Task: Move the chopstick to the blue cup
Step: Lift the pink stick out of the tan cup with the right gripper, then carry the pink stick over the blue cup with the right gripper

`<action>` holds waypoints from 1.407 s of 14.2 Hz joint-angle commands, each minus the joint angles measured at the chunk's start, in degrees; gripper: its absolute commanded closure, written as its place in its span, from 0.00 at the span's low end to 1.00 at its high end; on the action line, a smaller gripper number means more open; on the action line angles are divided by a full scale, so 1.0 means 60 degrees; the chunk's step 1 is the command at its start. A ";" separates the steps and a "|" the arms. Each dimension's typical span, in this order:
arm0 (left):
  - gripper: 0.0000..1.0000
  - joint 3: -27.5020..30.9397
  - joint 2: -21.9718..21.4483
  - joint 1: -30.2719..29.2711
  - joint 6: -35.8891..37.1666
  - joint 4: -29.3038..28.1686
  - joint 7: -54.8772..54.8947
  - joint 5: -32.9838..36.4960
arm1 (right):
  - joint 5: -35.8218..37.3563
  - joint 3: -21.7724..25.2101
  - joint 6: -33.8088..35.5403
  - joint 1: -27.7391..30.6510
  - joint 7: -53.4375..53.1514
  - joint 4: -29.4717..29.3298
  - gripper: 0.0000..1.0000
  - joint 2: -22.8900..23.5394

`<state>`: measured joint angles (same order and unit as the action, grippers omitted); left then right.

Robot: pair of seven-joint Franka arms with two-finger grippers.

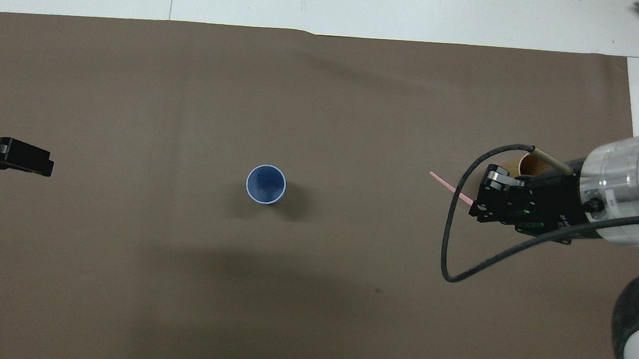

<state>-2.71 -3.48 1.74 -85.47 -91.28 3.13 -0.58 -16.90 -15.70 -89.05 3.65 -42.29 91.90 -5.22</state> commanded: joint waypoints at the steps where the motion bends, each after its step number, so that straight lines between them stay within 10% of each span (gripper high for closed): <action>1: 0.00 -0.0062 -0.0080 -0.0027 0.0154 0.0023 -0.0008 0.0009 | -0.0595 0.0010 -0.0477 -0.0400 -0.1325 -0.0389 1.00 0.0299; 7: 0.00 -0.0033 -0.0080 -0.0100 0.0154 0.0023 -0.0008 0.0009 | -0.0743 -0.0005 -0.2003 -0.2027 -0.5457 -0.1397 1.00 0.1615; 20: 0.00 -0.0033 -0.0080 -0.0114 0.0154 0.0023 -0.0008 0.0009 | -0.0714 -0.0049 -0.3703 -0.4212 -0.7512 -0.1578 1.00 0.3317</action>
<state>-2.59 -3.48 1.69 -85.47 -91.28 3.12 -0.58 -20.61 -15.91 -111.38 -21.63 -86.42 81.85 14.14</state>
